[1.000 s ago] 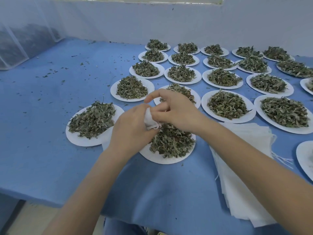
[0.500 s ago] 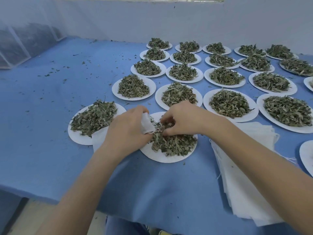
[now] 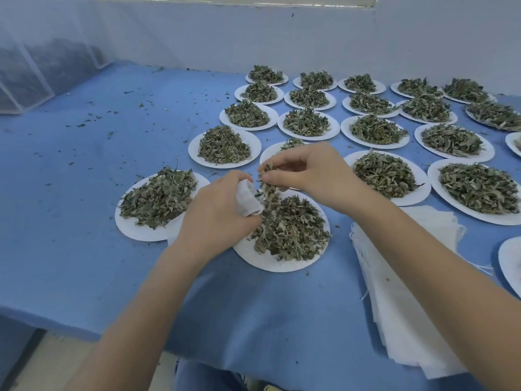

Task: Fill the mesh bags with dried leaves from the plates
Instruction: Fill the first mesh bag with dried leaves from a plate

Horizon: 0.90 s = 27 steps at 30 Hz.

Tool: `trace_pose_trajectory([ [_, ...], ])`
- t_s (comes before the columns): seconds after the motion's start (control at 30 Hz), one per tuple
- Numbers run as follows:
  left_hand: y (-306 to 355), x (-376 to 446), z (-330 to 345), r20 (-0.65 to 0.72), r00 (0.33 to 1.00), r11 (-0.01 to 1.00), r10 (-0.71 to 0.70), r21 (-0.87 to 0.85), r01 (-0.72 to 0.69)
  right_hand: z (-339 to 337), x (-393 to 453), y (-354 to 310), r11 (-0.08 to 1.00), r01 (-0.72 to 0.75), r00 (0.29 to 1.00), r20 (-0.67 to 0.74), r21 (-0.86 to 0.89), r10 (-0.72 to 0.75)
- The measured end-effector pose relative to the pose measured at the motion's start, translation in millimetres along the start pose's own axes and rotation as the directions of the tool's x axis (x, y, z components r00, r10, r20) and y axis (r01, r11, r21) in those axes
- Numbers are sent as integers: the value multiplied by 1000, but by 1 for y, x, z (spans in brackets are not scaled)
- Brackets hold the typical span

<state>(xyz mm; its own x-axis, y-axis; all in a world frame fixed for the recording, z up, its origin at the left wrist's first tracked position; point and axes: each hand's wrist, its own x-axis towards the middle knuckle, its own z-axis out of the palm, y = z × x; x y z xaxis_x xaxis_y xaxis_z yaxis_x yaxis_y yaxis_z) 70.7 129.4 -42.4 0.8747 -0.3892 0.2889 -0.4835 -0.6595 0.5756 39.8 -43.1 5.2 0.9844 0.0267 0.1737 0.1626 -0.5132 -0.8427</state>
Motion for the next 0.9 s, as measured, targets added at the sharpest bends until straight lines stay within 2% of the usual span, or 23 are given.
trace_pose_trajectory([
  [0.07, 4, 0, 0, -24, 1000, 999, -14, -47, 13, 7, -2, -1, 1000, 9, 1000, -5, 15, -9],
  [0.17, 8, 0, -1, -61, 998, 997, -21, -71, 17, 14, -4, -1, 996, 51, 999, 19, -72, -49],
  [0.3, 11, -1, -1, -59, 998, 999, 2, -38, -5, 6, -6, -1, 975, 91, 973, 228, -201, -44],
  [0.37, 12, -1, -2, -59, 998, 999, 12, -33, -14, 5, -6, -5, 949, 157, 956, 285, -274, -76],
  [0.47, 14, -1, 0, -40, 999, 999, 28, -18, -29, 11, -5, -7, 911, 240, 963, 202, -336, -180],
  [0.6, 17, -1, 3, -26, 998, 998, 56, 25, -55, 23, -5, -3, 952, 159, 985, -21, -261, -170],
  [0.67, 19, -1, 1, -18, 998, 998, 62, 7, -62, 27, -6, -3, 962, 141, 986, -59, -236, -159],
  [0.7, 19, -1, 1, -15, 997, 997, 74, -11, -74, 28, -7, -4, 962, 147, 986, -40, -231, -160],
  [0.77, 17, -1, 1, -9, 997, 997, 71, -37, -71, 23, -8, -6, 957, 180, 982, 96, -227, -161],
  [0.83, 13, -2, 2, -6, 998, 998, 57, -31, -57, 15, -9, -10, 949, 218, 945, 291, -226, -148],
  [0.9, 12, -2, 3, 8, 998, 998, 61, -10, -61, 9, -10, -12, 956, 230, 904, 404, -182, -141],
])
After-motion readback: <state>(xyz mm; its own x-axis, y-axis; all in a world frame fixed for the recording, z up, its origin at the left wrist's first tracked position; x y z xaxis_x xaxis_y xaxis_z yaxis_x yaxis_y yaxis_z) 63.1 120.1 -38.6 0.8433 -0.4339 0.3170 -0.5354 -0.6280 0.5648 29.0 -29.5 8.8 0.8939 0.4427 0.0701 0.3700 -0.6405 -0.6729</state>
